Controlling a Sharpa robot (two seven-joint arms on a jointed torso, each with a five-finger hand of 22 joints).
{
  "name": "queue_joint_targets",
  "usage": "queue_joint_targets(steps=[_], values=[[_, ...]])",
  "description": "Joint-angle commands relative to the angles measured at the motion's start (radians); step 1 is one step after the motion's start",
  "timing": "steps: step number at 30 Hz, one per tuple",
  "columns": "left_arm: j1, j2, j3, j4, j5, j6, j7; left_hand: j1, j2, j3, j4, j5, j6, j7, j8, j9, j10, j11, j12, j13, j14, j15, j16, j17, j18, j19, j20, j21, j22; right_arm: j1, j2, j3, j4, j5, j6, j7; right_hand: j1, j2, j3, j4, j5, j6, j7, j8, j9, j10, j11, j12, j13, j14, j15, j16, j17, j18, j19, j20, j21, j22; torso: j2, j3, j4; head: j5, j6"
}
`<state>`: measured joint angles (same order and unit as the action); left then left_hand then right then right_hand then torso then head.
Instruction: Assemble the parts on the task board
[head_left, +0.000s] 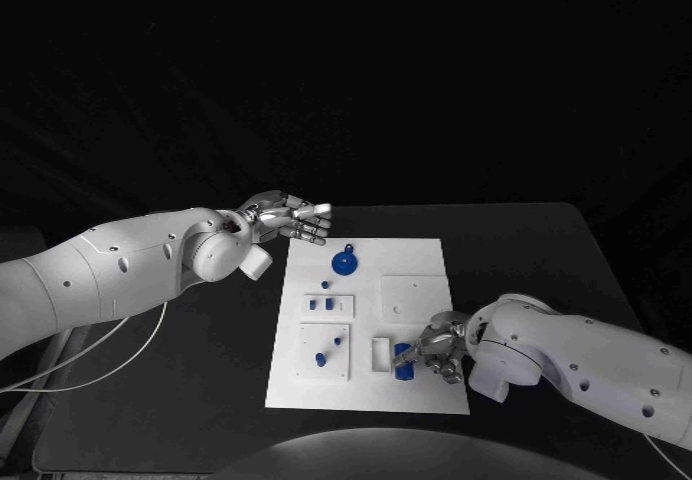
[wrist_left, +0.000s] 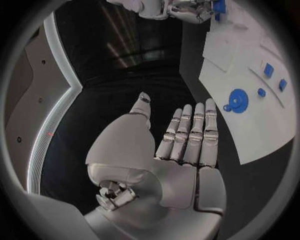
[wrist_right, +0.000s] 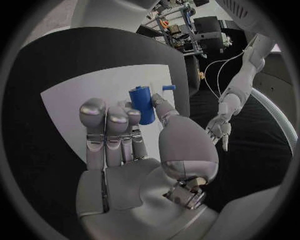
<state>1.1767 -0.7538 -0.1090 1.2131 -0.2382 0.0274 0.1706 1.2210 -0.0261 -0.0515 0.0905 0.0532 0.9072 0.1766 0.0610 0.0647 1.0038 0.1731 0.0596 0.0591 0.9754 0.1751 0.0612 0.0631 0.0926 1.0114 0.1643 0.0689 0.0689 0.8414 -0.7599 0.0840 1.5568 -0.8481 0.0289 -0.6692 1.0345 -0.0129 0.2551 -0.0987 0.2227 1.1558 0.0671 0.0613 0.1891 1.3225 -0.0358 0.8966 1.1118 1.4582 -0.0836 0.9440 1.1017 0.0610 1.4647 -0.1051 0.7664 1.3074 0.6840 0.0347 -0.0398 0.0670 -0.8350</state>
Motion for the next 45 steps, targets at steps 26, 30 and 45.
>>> queue_joint_targets(steps=[26, 30, 45], values=[[0.0, 0.005, -0.001, 0.008, -0.023, 0.004, 0.021, 0.005, 0.032, -0.013, -0.033, -0.006, 0.007, 0.0, 0.004, 0.0, -0.001, 0.0, 0.001, 0.0, 0.015, 0.001, 0.0, -0.001, 0.013, 0.0, -0.002, -0.001, 0.0, 0.006, 0.09, -0.035, -0.043, -0.235, -0.028, 0.011, 0.0, -0.029, 0.006, 0.039, 0.003, 0.032, -0.022, 0.002, 0.004, 0.007, -0.005, 0.003, 0.006, 0.002, -0.009, 0.009, 0.007, -0.007, 0.002, -0.008, 0.016, 0.093, 0.0, 0.0012, -0.0017, 0.032, 0.0], [0.0, 0.004, -0.001, 0.008, -0.024, 0.004, 0.021, 0.005, 0.032, -0.013, -0.033, -0.006, 0.007, 0.0, 0.004, 0.0, -0.001, 0.0, 0.001, 0.0, 0.015, 0.001, 0.0, -0.001, 0.013, 0.0, -0.002, -0.001, 0.0, 0.008, 0.082, -0.035, -0.029, -0.229, -0.029, 0.007, 0.0, -0.029, 0.006, 0.039, 0.005, 0.034, -0.022, 0.002, 0.004, 0.007, -0.005, 0.004, 0.006, 0.002, -0.009, 0.01, 0.008, -0.007, 0.002, -0.008, 0.015, 0.093, 0.001, 0.0019, -0.0022, 0.035, 0.0], [0.0, 0.002, -0.001, 0.006, -0.024, 0.016, 0.016, 0.002, 0.041, -0.022, -0.042, -0.006, 0.008, 0.0, 0.004, 0.0, 0.0, 0.0, 0.001, 0.0, 0.016, 0.0, 0.0, -0.001, 0.013, 0.001, -0.002, -0.001, 0.0, 0.035, 0.049, -0.032, 0.021, -0.118, -0.028, -0.006, -0.004, -0.032, 0.005, 0.046, 0.009, 0.034, -0.022, 0.002, 0.003, 0.009, -0.005, 0.006, 0.009, 0.003, -0.01, 0.013, 0.011, -0.008, 0.004, -0.009, 0.023, 0.095, 0.001, 0.0024, -0.0027, 0.034, 0.003]])
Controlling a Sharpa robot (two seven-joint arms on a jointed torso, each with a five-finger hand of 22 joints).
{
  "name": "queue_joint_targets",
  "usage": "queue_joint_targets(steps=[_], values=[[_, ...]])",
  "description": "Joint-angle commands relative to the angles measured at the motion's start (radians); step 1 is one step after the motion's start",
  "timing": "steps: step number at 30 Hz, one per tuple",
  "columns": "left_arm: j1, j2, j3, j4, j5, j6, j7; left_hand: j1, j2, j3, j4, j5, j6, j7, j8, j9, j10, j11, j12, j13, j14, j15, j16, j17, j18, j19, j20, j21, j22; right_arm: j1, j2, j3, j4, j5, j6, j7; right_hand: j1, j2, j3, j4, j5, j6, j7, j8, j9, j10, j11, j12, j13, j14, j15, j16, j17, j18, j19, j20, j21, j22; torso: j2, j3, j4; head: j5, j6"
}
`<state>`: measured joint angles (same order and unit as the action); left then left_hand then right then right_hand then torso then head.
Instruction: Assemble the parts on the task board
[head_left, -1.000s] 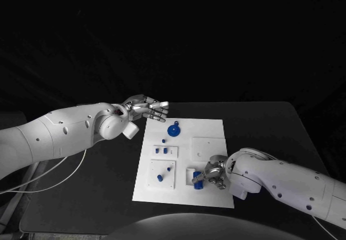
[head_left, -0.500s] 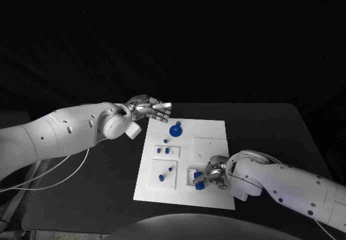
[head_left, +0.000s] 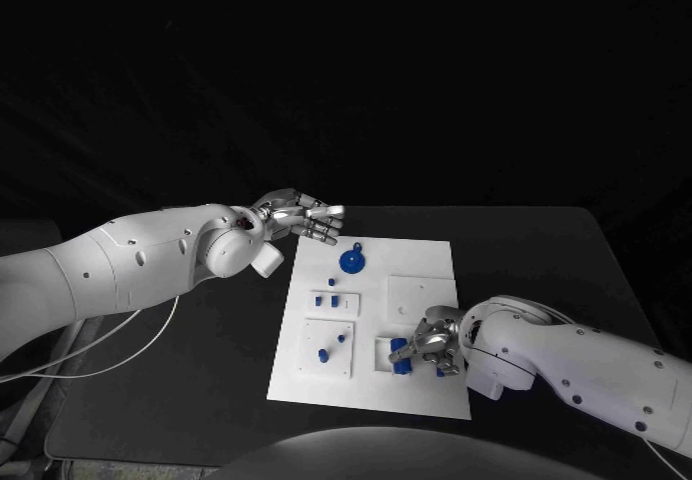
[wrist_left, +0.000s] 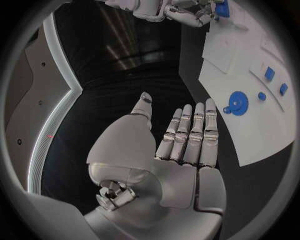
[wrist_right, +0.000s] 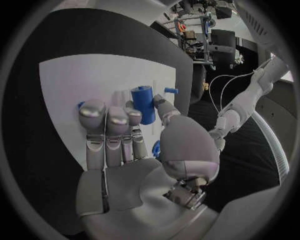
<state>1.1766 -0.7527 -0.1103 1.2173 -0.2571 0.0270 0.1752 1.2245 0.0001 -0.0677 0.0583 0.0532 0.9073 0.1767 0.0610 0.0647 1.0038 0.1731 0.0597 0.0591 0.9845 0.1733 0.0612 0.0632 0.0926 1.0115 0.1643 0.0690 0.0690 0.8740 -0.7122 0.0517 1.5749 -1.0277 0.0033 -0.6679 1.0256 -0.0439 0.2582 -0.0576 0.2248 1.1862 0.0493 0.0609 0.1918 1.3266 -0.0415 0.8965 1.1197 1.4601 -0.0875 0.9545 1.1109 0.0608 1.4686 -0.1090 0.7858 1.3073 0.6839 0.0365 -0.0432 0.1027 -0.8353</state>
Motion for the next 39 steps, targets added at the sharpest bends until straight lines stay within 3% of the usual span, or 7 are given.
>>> queue_joint_targets(steps=[1, 15, 26, 30, 32, 35, 39], values=[[0.0, 0.001, 0.0, 0.002, -0.005, 0.017, 0.011, -0.002, 0.016, -0.006, -0.009, -0.006, 0.008, 0.0, 0.004, 0.0, 0.0, 0.0, 0.001, 0.0, 0.007, 0.002, 0.0, -0.001, 0.013, 0.001, -0.002, -0.001, 0.0, 0.003, 0.003, 0.001, 0.002, 0.067, 0.001, -0.007, 0.005, -0.001, 0.002, 0.005, 0.006, 0.003, -0.004, 0.002, 0.0, 0.005, 0.0, 0.006, 0.001, 0.001, -0.006, 0.003, 0.002, -0.007, 0.0, -0.005, 0.004, 0.095, 0.001, 0.0009, 0.0009, 0.0, 0.002], [0.0, -0.001, 0.0, 0.002, -0.009, 0.026, 0.004, -0.003, 0.019, -0.011, -0.013, -0.006, 0.011, -0.001, 0.004, 0.001, 0.0, 0.0, 0.001, 0.0, 0.008, 0.002, 0.0, -0.001, 0.012, 0.001, -0.003, -0.001, 0.0, 0.006, 0.062, 0.0, -0.075, 0.106, 0.078, -0.014, 0.001, 0.014, -0.021, 0.003, 0.005, 0.001, -0.003, 0.003, -0.004, 0.003, 0.002, 0.007, 0.005, 0.0, -0.005, 0.004, 0.003, -0.007, -0.003, -0.004, 0.006, 0.094, 0.004, 0.0028, 0.0039, 0.003, 0.0], [0.0, -0.001, 0.0, 0.001, -0.009, 0.027, 0.001, -0.003, 0.019, -0.012, -0.013, -0.006, 0.009, -0.001, 0.004, 0.0, -0.001, 0.0, 0.001, 0.0, 0.008, 0.002, 0.0, -0.001, 0.012, 0.001, -0.003, -0.001, 0.0, 0.005, 0.075, -0.002, -0.096, 0.049, 0.08, -0.018, -0.004, 0.017, -0.034, 0.005, -0.01, -0.002, -0.002, 0.002, -0.004, 0.002, 0.002, 0.004, 0.004, 0.0, -0.005, 0.001, 0.001, -0.007, -0.004, -0.004, 0.003, 0.093, 0.002, 0.001, 0.0034, 0.003, -0.001], [0.0, -0.001, 0.0, 0.001, -0.009, 0.026, 0.001, -0.003, 0.018, -0.012, -0.013, -0.006, 0.008, 0.0, 0.004, 0.0, -0.001, 0.001, 0.001, 0.0, 0.008, 0.002, 0.0, -0.001, 0.012, 0.001, -0.003, -0.001, 0.0, 0.005, 0.079, -0.003, -0.1, 0.015, 0.072, -0.017, -0.003, 0.007, -0.039, 0.02, -0.035, -0.003, -0.001, 0.003, -0.003, 0.0, 0.003, 0.002, 0.003, 0.0, -0.004, -0.002, -0.001, -0.006, -0.005, -0.004, 0.0, 0.093, 0.002, 0.0006, 0.0036, 0.002, 0.001], [0.0, -0.002, 0.0, 0.001, -0.009, 0.026, 0.0, -0.003, 0.018, -0.012, -0.013, -0.006, 0.008, 0.0, 0.004, 0.0, -0.001, 0.001, 0.001, 0.0, 0.008, 0.002, 0.0, -0.001, 0.012, 0.001, -0.003, -0.001, 0.0, 0.005, 0.081, -0.003, -0.102, 0.005, 0.067, -0.016, -0.008, -0.008, -0.042, 0.038, -0.089, -0.003, 0.0, 0.003, -0.002, 0.001, 0.004, 0.001, 0.003, -0.001, -0.004, -0.003, -0.002, -0.005, -0.005, -0.004, 0.0, 0.093, 0.002, 0.0003, 0.0038, 0.002, 0.001], [0.0, -0.002, 0.0, 0.001, -0.009, 0.025, -0.002, -0.003, 0.018, -0.012, -0.013, -0.006, 0.008, 0.0, 0.004, 0.0, -0.001, 0.001, 0.001, 0.0, 0.008, 0.002, 0.0, -0.001, 0.012, 0.001, -0.003, -0.001, 0.0, 0.005, 0.084, -0.004, -0.107, -0.004, 0.06, -0.016, 0.006, -0.03, -0.028, 0.08, -0.107, -0.003, 0.001, 0.003, 0.003, 0.001, 0.005, 0.002, 0.003, -0.001, -0.004, -0.003, -0.001, -0.005, -0.004, -0.003, -0.001, 0.093, 0.002, 0.0004, 0.0036, 0.004, 0.002], [0.0, -0.002, 0.0, 0.002, -0.009, 0.028, -0.01, -0.002, 0.016, -0.012, -0.013, -0.006, 0.006, 0.0, 0.004, 0.0, -0.002, 0.001, 0.001, 0.0, 0.007, 0.002, 0.0, -0.001, 0.012, 0.001, -0.003, -0.001, 0.0, 0.005, 0.087, -0.005, -0.109, -0.016, 0.054, -0.017, 0.011, -0.048, -0.025, 0.1, -0.147, -0.003, 0.002, 0.003, 0.007, 0.002, 0.005, 0.003, 0.003, -0.001, -0.003, -0.003, -0.001, -0.005, -0.004, -0.003, -0.002, 0.093, 0.001, 0.0005, 0.0031, 0.003, -0.001]])
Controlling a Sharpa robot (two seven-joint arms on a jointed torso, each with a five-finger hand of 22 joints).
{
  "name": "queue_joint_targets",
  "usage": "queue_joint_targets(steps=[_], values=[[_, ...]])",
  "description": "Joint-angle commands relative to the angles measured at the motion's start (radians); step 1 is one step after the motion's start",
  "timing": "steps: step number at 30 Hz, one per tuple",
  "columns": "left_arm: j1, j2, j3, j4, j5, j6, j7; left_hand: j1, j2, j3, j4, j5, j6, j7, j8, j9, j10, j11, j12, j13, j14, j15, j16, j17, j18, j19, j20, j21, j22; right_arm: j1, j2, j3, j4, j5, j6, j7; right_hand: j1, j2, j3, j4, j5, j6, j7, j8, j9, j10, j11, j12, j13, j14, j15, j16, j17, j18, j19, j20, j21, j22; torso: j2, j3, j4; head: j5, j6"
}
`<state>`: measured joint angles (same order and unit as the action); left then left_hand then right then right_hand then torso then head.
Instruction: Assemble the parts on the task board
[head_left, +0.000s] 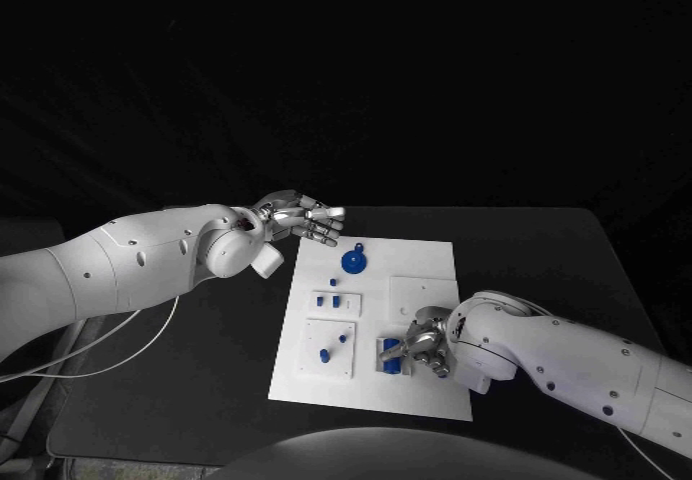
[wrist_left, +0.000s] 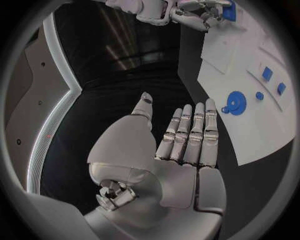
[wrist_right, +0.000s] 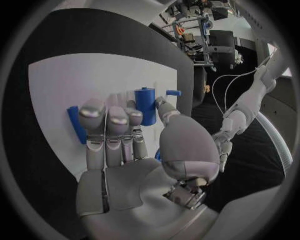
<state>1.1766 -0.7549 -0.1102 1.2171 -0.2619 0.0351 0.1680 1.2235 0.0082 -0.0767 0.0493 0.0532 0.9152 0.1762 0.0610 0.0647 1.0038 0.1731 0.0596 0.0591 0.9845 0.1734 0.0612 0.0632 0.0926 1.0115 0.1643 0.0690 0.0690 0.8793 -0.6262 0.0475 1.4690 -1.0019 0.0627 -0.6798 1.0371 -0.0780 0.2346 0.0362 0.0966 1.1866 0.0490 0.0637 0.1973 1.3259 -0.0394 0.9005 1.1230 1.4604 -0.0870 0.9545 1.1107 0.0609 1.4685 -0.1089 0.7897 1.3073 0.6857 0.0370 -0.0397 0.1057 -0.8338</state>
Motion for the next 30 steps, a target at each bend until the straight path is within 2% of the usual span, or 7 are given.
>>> queue_joint_targets(steps=[1, 3, 9, 22, 26, 28, 30], values=[[0.0, 0.001, 0.0, 0.003, -0.005, 0.022, -0.004, 0.004, 0.005, -0.002, -0.008, -0.006, -0.002, 0.0, 0.004, 0.0, -0.003, 0.001, 0.0, 0.0, 0.006, 0.002, -0.001, -0.001, 0.012, 0.0, -0.002, -0.002, 0.0, -0.001, 0.002, -0.001, -0.004, -0.045, -0.007, -0.004, 0.002, -0.024, 0.005, 0.018, -0.034, -0.004, 0.002, 0.0, 0.002, 0.002, 0.004, -0.002, 0.0, -0.001, -0.003, -0.003, 0.0, -0.005, -0.004, -0.003, -0.007, 0.093, -0.001, -0.0002, -0.0004, 0.0, -0.003], [0.0, 0.002, 0.0, 0.003, -0.005, 0.03, -0.007, 0.006, 0.002, -0.002, -0.008, -0.006, -0.005, 0.001, 0.003, 0.0, -0.003, 0.001, 0.001, 0.0, 0.005, 0.002, -0.001, -0.001, 0.012, -0.001, -0.002, -0.002, 0.0, 0.0, 0.003, -0.002, -0.005, -0.05, -0.014, -0.001, 0.009, -0.067, 0.009, 0.046, -0.045, -0.005, 0.002, 0.0, 0.005, 0.001, 0.004, -0.003, 0.0, -0.001, -0.004, -0.004, -0.001, -0.004, -0.004, -0.003, -0.007, 0.092, 0.001, 0.0004, -0.0005, 0.001, -0.005], [0.0, 0.003, 0.0, 0.008, -0.016, 0.066, -0.004, 0.022, 0.014, 0.009, -0.018, -0.004, -0.026, 0.004, 0.003, -0.001, -0.014, 0.004, 0.001, 0.0, 0.013, 0.002, 0.0, 0.0, 0.015, 0.003, -0.001, 0.0, 0.0, 0.0, 0.002, -0.002, -0.006, -0.054, -0.032, 0.005, 0.052, -0.118, -0.014, 0.092, -0.048, -0.007, 0.003, 0.001, -0.002, 0.005, 0.003, -0.004, 0.004, -0.001, -0.007, 0.0, 0.009, -0.009, -0.004, -0.008, 0.001, 0.094, 0.0, -0.0001, -0.0021, -0.005, -0.012], [0.0, 0.003, 0.0, 0.009, -0.029, 0.088, -0.005, 0.015, 0.023, 0.0, -0.032, -0.003, -0.026, 0.004, 0.003, 0.0, -0.014, 0.004, 0.001, 0.0, 0.017, 0.002, 0.0, 0.0, 0.02, 0.006, 0.001, -0.001, 0.0, -0.001, -0.007, -0.003, 0.004, -0.039, -0.052, 0.019, 0.065, -0.113, -0.045, 0.121, -0.048, -0.007, 0.003, 0.001, -0.009, 0.007, 0.003, -0.008, 0.008, 0.001, -0.006, -0.005, 0.014, -0.009, -0.004, -0.008, 0.001, 0.094, 0.0, 0.0006, -0.0008, 0.001, -0.014], [0.0, 0.002, 0.0, 0.009, -0.029, 0.088, -0.006, 0.013, 0.022, 0.0, -0.032, -0.003, -0.027, 0.004, 0.003, 0.0, -0.014, 0.004, 0.001, 0.0, 0.017, 0.002, 0.0, 0.0, 0.02, 0.006, 0.001, -0.001, 0.0, -0.001, -0.018, -0.003, 0.013, -0.022, -0.058, 0.027, 0.045, -0.106, -0.048, 0.145, -0.046, -0.004, 0.002, 0.001, -0.008, 0.01, 0.003, -0.004, 0.01, 0.002, -0.005, -0.003, 0.015, -0.009, -0.002, -0.007, 0.004, 0.095, 0.0, 0.0003, -0.0001, -0.005, -0.013], [0.0, 0.001, 0.0, 0.008, -0.03, 0.092, -0.006, 0.012, 0.022, 0.0, -0.031, -0.003, -0.026, 0.004, 0.004, 0.0, -0.014, 0.004, 0.001, 0.0, 0.017, 0.002, 0.0, -0.001, 0.02, 0.006, 0.001, -0.001, 0.0, -0.002, -0.028, -0.003, 0.021, -0.008, -0.058, 0.03, 0.02, -0.081, -0.081, 0.168, -0.039, 0.002, 0.0, 0.001, -0.005, 0.01, 0.002, -0.005, 0.009, 0.003, -0.004, -0.002, 0.015, -0.008, -0.001, -0.004, 0.006, 0.095, 0.0, 0.0, -0.0005, -0.001, -0.014], [0.0, 0.001, 0.0, 0.008, -0.033, 0.098, -0.006, 0.013, 0.022, 0.0, -0.031, -0.003, -0.028, 0.004, 0.003, -0.001, -0.015, 0.005, 0.001, 0.0, 0.016, 0.002, 0.0, -0.001, 0.02, 0.005, 0.001, -0.002, 0.0, -0.002, -0.036, -0.003, 0.028, 0.0, -0.058, 0.032, 0.01, -0.036, -0.117, 0.148, -0.031, 0.01, -0.003, 0.0, 0.0, 0.01, 0.001, -0.007, 0.004, 0.003, -0.004, -0.003, 0.011, -0.007, -0.002, -0.003, 0.003, 0.094, 0.0, 0.0003, -0.0006, 0.002, -0.012]])
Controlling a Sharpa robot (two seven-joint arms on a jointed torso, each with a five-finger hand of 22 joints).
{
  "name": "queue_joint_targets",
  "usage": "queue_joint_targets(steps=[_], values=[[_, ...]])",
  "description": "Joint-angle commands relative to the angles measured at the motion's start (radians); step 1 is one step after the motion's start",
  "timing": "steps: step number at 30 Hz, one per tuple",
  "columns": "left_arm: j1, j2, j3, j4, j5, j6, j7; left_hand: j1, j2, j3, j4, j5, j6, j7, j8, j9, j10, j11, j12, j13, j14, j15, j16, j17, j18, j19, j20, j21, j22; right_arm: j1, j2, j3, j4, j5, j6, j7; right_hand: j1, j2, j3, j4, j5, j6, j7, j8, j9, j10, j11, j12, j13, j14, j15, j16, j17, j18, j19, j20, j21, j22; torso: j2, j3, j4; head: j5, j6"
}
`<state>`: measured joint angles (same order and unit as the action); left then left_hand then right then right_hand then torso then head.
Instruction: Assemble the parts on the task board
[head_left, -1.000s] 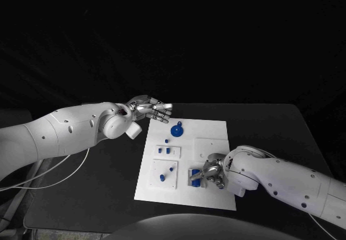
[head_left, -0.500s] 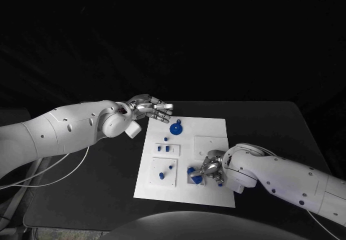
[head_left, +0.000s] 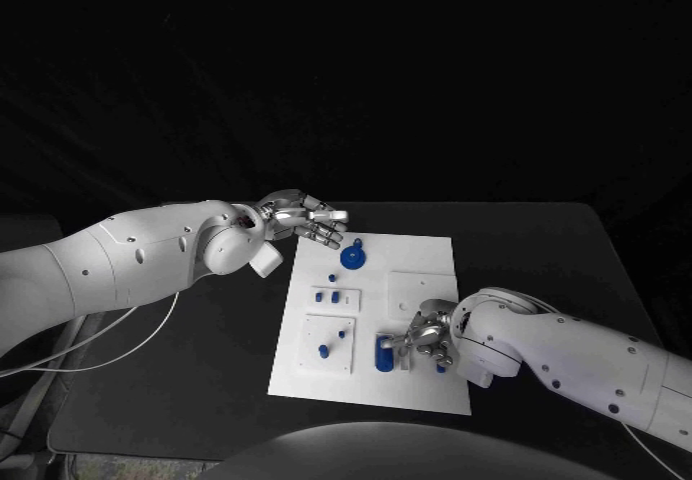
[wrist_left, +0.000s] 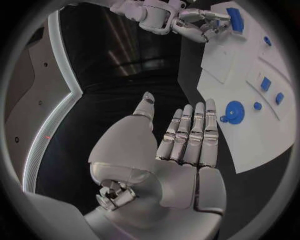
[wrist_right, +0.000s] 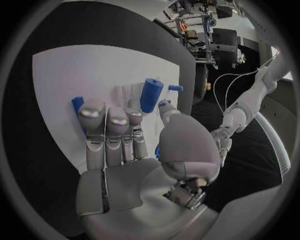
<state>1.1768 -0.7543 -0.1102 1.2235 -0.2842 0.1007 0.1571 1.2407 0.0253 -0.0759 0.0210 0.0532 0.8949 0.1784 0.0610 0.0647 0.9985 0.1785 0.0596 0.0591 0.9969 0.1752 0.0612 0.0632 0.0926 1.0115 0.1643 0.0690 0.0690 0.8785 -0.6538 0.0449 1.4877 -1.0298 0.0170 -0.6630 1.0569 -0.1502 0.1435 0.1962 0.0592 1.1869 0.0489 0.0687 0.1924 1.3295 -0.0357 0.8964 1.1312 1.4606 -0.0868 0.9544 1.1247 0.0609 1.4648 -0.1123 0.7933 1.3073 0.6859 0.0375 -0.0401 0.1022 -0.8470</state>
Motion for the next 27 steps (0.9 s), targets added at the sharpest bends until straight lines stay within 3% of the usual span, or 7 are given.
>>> queue_joint_targets(steps=[1, 7, 13, 21, 23, 25, 27], values=[[0.0, 0.0, 0.0, 0.002, -0.013, 0.034, 0.005, -0.005, 0.006, 0.0, -0.002, -0.002, -0.01, 0.002, 0.003, -0.001, -0.01, 0.0, 0.001, 0.0, 0.003, 0.001, 0.0, -0.001, 0.02, 0.005, 0.002, -0.002, 0.0, -0.001, -0.012, 0.0, 0.013, 0.031, -0.012, 0.015, -0.02, 0.049, -0.032, -0.023, 0.007, 0.009, -0.003, -0.005, 0.007, 0.006, -0.002, -0.003, -0.007, 0.003, -0.003, -0.004, -0.005, -0.007, 0.001, 0.001, -0.001, 0.094, 0.0, 0.0001, -0.0003, 0.006, 0.001], [0.0, 0.001, 0.0, 0.002, -0.019, 0.04, 0.005, -0.005, 0.007, 0.001, -0.001, -0.002, -0.012, 0.002, 0.003, -0.001, -0.012, 0.0, 0.001, 0.0, 0.002, 0.001, 0.0, -0.001, 0.02, 0.003, 0.002, -0.002, 0.0, -0.001, -0.039, 0.0, 0.038, 0.04, -0.005, 0.023, -0.032, 0.06, -0.035, -0.042, 0.009, 0.013, -0.004, -0.005, 0.011, 0.006, -0.002, -0.002, -0.011, 0.003, -0.003, 0.001, -0.007, -0.008, 0.002, 0.002, 0.001, 0.095, -0.001, 0.0, -0.0014, 0.006, 0.004], [0.0, 0.001, 0.0, 0.0, -0.021, 0.04, 0.004, -0.005, 0.007, 0.001, -0.001, -0.002, -0.012, 0.002, 0.003, -0.001, -0.012, 0.0, 0.001, 0.0, 0.002, 0.001, 0.0, -0.001, 0.02, 0.003, 0.002, -0.002, 0.0, -0.001, -0.074, 0.0, 0.068, 0.036, 0.036, 0.111, 0.041, 0.054, -0.008, -0.108, -0.011, 0.027, -0.006, -0.003, 0.01, 0.01, -0.004, 0.002, -0.01, 0.002, -0.004, -0.001, -0.008, -0.009, 0.001, -0.001, 0.003, 0.095, 0.0, 0.0007, -0.0009, 0.006, 0.003], [0.0, -0.002, -0.001, -0.001, -0.025, 0.041, 0.001, -0.006, 0.005, 0.002, 0.002, -0.002, -0.011, 0.003, 0.004, 0.0, -0.011, 0.0, 0.001, 0.0, 0.002, 0.001, 0.0, 0.0, 0.021, 0.002, 0.003, -0.001, 0.0, -0.001, -0.099, 0.0, 0.102, 0.008, 0.069, 0.147, 0.106, 0.066, -0.011, -0.192, -0.01, 0.116, -0.04, 0.02, 0.051, 0.04, -0.022, 0.056, 0.028, 0.004, -0.016, -0.006, -0.012, -0.017, 0.006, -0.01, 0.018, 0.098, 0.0, 0.0011, -0.0007, 0.004, 0.005], [0.0, -0.001, -0.001, 0.0, -0.026, 0.04, 0.001, -0.006, 0.005, 0.002, 0.002, -0.002, -0.011, 0.003, 0.004, 0.0, -0.011, 0.0, 0.001, 0.0, 0.002, 0.001, 0.0, 0.0, 0.021, 0.002, 0.003, -0.001, 0.0, -0.001, -0.099, 0.0, 0.104, 0.006, 0.075, 0.143, 0.107, 0.066, -0.018, -0.207, -0.009, 0.128, -0.048, 0.032, 0.091, 0.04, -0.027, 0.055, 0.03, 0.004, -0.02, -0.008, -0.014, -0.019, 0.006, -0.015, 0.017, 0.098, 0.0, 0.0007, -0.0005, 0.003, 0.003], [0.0, -0.001, -0.002, 0.0, -0.026, 0.038, 0.001, -0.006, 0.005, 0.002, 0.002, -0.002, -0.011, 0.003, 0.004, 0.0, -0.011, 0.0, 0.001, 0.0, 0.002, 0.001, 0.0, 0.0, 0.021, 0.002, 0.003, -0.001, 0.0, -0.001, -0.096, 0.0, 0.105, 0.004, 0.076, 0.136, 0.098, 0.077, -0.021, -0.222, -0.007, 0.103, -0.056, 0.049, 0.215, 0.041, -0.033, 0.051, 0.032, 0.005, -0.024, -0.008, -0.014, -0.025, 0.005, -0.021, 0.015, 0.097, -0.001, -0.0004, -0.0008, -0.003, 0.002], [0.0, -0.001, -0.002, 0.001, -0.027, 0.034, 0.003, -0.006, 0.005, 0.002, 0.002, -0.002, -0.011, 0.003, 0.004, 0.0, -0.011, 0.0, 0.001, 0.0, 0.002, 0.001, 0.0, 0.0, 0.021, 0.002, 0.003, -0.001, 0.0, -0.002, -0.092, 0.0, 0.104, 0.003, 0.075, 0.128, 0.085, 0.073, -0.018, -0.226, -0.009, 0.075, -0.059, 0.06, 0.394, 0.041, -0.033, 0.047, 0.036, 0.005, -0.024, -0.006, -0.016, -0.027, 0.006, -0.023, 0.015, 0.098, 0.0, -0.0007, -0.0008, -0.005, 0.003]])
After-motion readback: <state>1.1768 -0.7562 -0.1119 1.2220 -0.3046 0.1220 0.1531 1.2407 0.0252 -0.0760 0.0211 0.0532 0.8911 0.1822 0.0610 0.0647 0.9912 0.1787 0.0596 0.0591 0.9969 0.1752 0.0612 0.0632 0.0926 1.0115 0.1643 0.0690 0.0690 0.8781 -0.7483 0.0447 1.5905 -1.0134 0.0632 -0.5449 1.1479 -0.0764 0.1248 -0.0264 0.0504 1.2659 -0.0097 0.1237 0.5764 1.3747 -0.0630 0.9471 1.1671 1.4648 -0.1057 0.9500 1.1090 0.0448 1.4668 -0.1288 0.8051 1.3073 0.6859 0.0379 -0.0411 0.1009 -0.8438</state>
